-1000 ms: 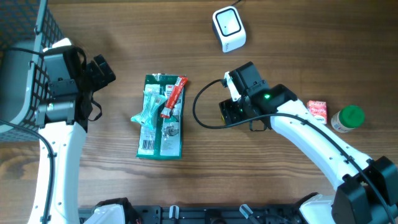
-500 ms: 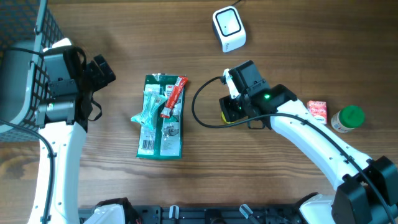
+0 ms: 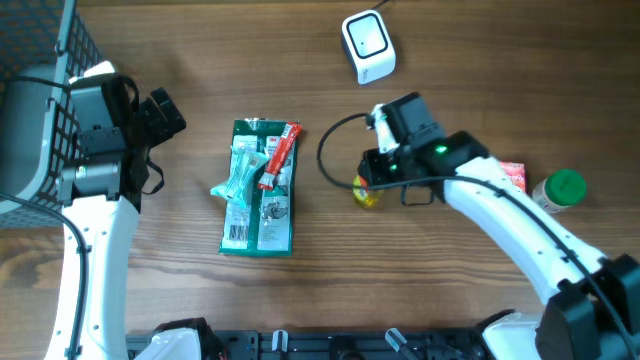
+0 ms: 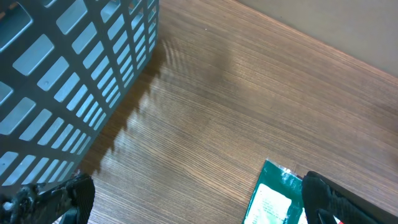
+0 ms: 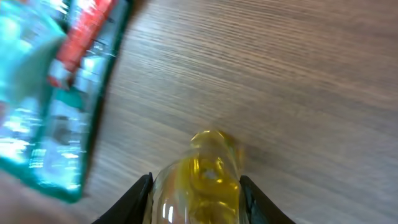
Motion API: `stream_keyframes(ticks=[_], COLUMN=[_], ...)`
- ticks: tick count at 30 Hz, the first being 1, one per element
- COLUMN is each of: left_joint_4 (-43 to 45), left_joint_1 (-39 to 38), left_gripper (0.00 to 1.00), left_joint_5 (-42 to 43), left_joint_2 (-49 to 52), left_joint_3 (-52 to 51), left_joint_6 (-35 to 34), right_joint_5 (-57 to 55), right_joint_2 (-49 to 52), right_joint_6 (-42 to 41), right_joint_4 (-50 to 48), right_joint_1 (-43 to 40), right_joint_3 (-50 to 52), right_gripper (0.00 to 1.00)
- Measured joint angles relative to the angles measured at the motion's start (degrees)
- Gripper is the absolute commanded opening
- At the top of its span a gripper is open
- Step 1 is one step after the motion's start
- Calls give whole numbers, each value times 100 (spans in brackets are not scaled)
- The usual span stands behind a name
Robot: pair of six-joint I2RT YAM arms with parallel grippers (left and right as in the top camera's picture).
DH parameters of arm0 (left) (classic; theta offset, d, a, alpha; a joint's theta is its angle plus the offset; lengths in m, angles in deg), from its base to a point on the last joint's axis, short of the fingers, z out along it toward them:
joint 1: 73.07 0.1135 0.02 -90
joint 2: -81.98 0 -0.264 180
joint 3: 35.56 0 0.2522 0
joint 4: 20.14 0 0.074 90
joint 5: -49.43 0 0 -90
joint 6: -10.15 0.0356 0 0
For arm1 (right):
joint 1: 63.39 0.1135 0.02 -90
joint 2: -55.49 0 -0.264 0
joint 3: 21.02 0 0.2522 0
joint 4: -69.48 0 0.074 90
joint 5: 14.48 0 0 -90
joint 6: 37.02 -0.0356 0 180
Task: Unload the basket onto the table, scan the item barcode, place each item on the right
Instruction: 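Close the right gripper on the oil bottle and lift it, then hold the oil bottle sideways toward the white scanner with the right gripper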
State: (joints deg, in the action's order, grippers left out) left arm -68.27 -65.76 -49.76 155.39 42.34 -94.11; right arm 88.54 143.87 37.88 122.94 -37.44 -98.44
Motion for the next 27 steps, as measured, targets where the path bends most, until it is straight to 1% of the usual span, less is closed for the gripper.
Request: stream_keyframes(ticks=[1,2,3,8,11,14,17,27], left_joint_4=[0,0,-2,0,0,0,0,0], left_joint_1=[0,0,0,0,0,0,0,0], left_gripper=[100,100,100,100,100,100,100,100], left_joint_5=[0,0,0,0,0,0,0,0], left_joint_2=[0,0,0,0,0,0,0,0], left_joint_3=[0,0,0,0,0,0,0,0], left_joint_6=[2,2,2,2,2,2,2,0], right_joint_5=[173,1119,1515,3482,4286,4811,5069,5353], right_joint_2=[-42,-332,-444,-693,-695,-695,-695,-695], right_joint_6=[-111,-223,-282,-533,-608,-667,-789,-1362], right_joint_4=[-7,-151,-208,-267,-249,-247,-254,-455], right_joint_1=[-76,-522,-686,-1513,-1648,-1635,-1635,-1635], right_joint_3=[-9,-46,-74,-199,-199,-199,-199,-199], right_gripper=[16,9,6,4,4,4,4,4])
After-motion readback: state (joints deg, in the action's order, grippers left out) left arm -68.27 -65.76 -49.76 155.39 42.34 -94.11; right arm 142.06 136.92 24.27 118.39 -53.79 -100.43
